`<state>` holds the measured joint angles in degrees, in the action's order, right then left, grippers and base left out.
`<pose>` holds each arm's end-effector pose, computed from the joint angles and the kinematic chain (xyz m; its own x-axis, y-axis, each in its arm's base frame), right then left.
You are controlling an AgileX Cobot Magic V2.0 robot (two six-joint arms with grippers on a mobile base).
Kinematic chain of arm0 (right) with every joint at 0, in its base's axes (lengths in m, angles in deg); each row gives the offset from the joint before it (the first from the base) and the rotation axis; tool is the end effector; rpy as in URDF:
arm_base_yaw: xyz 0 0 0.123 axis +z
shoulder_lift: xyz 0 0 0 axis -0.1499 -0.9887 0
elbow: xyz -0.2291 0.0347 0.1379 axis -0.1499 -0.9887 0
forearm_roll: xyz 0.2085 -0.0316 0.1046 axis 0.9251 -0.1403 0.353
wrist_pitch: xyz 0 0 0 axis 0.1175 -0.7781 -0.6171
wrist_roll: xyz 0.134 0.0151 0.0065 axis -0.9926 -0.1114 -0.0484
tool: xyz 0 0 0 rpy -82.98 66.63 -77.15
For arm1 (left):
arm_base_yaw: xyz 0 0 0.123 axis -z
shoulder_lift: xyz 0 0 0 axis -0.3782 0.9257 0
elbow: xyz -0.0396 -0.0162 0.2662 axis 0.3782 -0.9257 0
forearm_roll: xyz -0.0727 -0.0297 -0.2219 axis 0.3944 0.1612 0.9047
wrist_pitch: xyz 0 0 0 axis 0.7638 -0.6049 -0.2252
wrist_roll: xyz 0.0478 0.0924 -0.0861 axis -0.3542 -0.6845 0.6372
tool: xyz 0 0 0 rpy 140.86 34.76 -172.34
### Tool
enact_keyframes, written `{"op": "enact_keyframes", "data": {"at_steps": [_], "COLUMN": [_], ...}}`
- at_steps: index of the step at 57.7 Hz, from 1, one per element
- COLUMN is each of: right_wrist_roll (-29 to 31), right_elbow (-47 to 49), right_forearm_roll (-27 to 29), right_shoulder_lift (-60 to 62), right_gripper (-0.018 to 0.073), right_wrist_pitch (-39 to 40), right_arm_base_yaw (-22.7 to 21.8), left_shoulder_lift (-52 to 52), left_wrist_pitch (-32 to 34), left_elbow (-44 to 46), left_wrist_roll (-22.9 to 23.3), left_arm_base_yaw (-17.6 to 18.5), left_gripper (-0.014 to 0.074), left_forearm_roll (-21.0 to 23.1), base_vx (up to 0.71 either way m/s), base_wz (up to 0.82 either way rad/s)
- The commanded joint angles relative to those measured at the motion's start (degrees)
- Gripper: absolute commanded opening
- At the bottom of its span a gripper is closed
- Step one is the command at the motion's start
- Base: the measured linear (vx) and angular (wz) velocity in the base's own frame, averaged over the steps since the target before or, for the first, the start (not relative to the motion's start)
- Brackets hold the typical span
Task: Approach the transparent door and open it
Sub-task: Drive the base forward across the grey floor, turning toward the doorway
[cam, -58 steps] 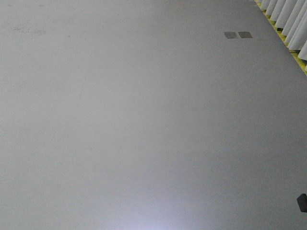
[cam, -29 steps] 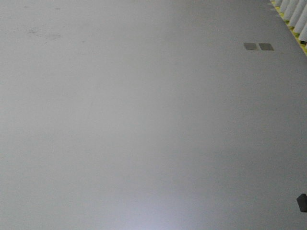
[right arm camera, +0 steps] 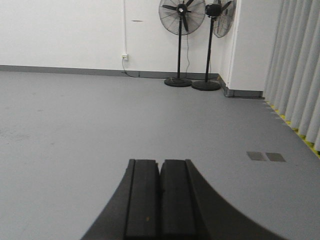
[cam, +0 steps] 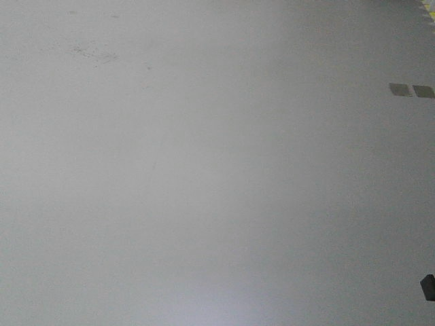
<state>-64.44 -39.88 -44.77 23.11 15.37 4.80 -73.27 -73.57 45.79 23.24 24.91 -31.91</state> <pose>0.0992 -0.0078 0.1891 -0.0673 -0.0026 -0.9977 0.0745 0.9972 -0.0076 0.0998 -0.0047 0.2006 0.0229 0.0347 -0.9991 0.0461 0.9983 0.0358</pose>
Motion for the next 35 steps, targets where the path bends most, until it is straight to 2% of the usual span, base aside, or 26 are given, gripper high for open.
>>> {"op": "enact_keyframes", "data": {"at_steps": [1,35], "right_wrist_roll": [0.5,0.5], "right_elbow": [-0.32,-0.32], "right_forearm_roll": [-0.45,-0.45], "right_shoulder_lift": [0.99,0.99], "right_gripper": [-0.0009,-0.0009], "right_wrist_pitch": [5.07,5.07], "right_arm_base_yaw": [-0.25,-0.25], "left_shoulder_lift": [-0.28,-0.28], "left_wrist_pitch": [4.99,4.99], "left_elbow": [-0.87,-0.87], "left_wrist_roll": [0.46,0.46], "left_arm_base_yaw": [-0.07,-0.07], "left_gripper": [-0.0006,-0.0006], "left_forearm_roll": [0.31,0.31], "base_vx": [0.34,0.38], "base_wz": [0.17,0.18]}}
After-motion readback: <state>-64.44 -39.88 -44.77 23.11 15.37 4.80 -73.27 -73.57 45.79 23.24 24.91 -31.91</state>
